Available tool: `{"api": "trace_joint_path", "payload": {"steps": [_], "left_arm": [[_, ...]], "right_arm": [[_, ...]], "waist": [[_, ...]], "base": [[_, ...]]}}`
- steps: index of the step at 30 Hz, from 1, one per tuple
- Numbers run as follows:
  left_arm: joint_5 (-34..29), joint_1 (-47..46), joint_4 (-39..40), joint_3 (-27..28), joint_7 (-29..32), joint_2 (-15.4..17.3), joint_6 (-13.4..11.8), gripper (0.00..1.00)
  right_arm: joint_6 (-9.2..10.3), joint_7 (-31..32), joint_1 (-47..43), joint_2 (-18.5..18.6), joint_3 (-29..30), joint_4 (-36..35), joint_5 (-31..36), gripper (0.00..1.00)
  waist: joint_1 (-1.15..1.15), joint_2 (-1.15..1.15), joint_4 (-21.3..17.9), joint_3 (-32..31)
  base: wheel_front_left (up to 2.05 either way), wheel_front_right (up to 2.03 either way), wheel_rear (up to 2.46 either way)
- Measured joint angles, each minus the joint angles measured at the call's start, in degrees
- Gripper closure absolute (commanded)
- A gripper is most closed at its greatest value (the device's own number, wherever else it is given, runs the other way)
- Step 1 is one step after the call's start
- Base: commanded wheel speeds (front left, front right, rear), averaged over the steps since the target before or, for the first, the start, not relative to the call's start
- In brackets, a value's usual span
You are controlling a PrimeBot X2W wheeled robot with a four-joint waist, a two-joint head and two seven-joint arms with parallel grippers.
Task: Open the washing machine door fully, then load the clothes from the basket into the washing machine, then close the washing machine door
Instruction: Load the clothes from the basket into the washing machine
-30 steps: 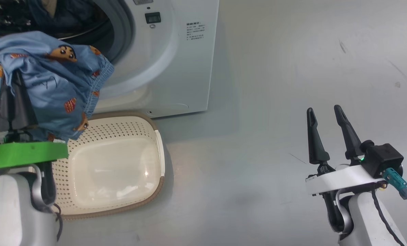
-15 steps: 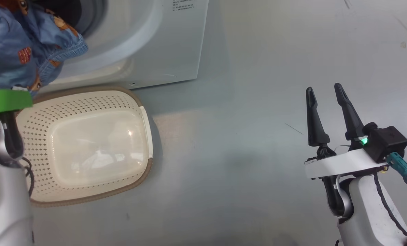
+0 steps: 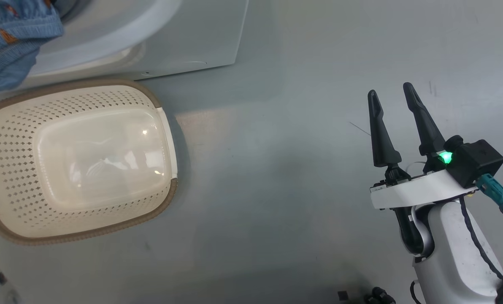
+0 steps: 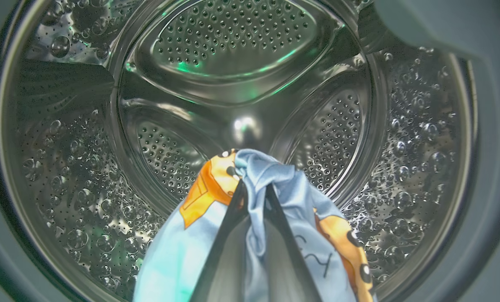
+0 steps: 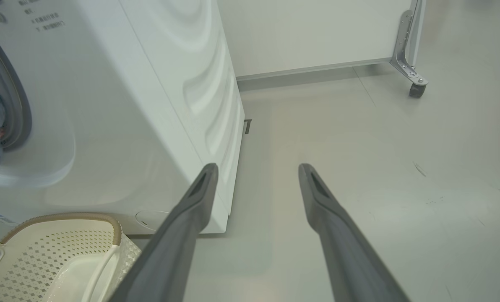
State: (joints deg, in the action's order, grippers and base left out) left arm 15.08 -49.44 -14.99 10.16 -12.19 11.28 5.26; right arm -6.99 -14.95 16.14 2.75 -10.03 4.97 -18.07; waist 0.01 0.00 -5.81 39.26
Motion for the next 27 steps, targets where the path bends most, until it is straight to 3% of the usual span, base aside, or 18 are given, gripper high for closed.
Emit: {"api": "trace_joint_path", "payload": {"steps": [16,27], "left_arm": [[1.38,-14.08,-8.93,-1.41,8.55,3.55,0.41,1.00],[3.45,-22.53,-12.17,-2.87,15.90,8.15,1.29,1.00]], "right_arm": [[0.00,0.00,1.79,0.09,-2.80,0.23,-2.10,0.00],[0.00,0.00,3.31,0.09,-4.85,0.40,-4.25,0.00]], "waist": [[-0.01,0.00,-1.66,7.55],[-0.01,0.00,-3.19,12.01]], "base": [[0.00,0.00,0.00],[0.00,0.00,0.00]]}}
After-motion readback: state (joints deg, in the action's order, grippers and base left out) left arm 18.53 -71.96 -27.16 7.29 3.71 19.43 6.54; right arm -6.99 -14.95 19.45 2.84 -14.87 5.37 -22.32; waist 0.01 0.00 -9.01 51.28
